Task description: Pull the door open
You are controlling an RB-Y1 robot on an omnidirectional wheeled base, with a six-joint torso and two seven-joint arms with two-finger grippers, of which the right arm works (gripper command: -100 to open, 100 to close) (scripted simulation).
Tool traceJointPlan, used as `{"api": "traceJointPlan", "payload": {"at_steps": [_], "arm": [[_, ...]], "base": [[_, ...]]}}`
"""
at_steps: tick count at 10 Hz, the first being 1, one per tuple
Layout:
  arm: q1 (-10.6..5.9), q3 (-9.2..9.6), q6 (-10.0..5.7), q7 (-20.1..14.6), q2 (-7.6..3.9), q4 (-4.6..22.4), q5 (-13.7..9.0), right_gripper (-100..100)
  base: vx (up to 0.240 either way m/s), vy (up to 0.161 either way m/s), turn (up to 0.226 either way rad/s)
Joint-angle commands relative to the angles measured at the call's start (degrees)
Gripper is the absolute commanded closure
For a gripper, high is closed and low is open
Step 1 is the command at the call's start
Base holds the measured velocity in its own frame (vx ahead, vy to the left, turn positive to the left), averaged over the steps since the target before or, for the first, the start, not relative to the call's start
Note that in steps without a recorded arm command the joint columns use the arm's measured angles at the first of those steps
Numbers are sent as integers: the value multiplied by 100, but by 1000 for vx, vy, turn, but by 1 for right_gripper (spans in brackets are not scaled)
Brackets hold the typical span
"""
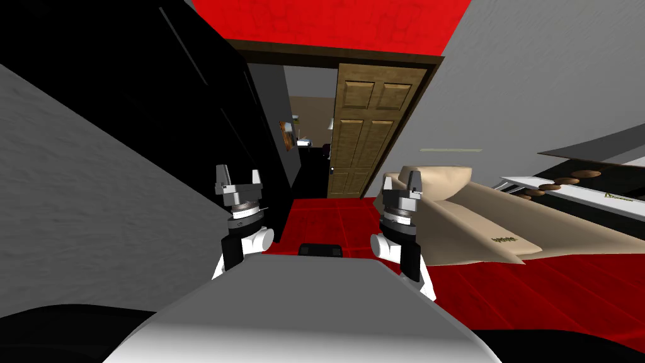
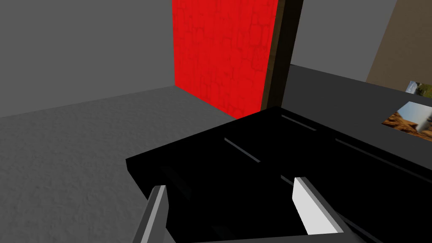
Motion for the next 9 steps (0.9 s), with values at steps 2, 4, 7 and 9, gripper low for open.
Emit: {"api": "traceJointPlan", "payload": {"at_steps": [2, 4, 7, 9], "arm": [[-92, -9, -60, -43, -74, 275, 29, -100], [-184, -19, -119, -86, -139, 551, 58, -100], [-281, -29, -182, -132, -197, 842, 89, -100], [-345, -35, -224, -162, -235, 1036, 110, -100]], "base": [[90, 52, 2], [93, -33, 13], [81, 6, 4], [71, 13, 5]]}}
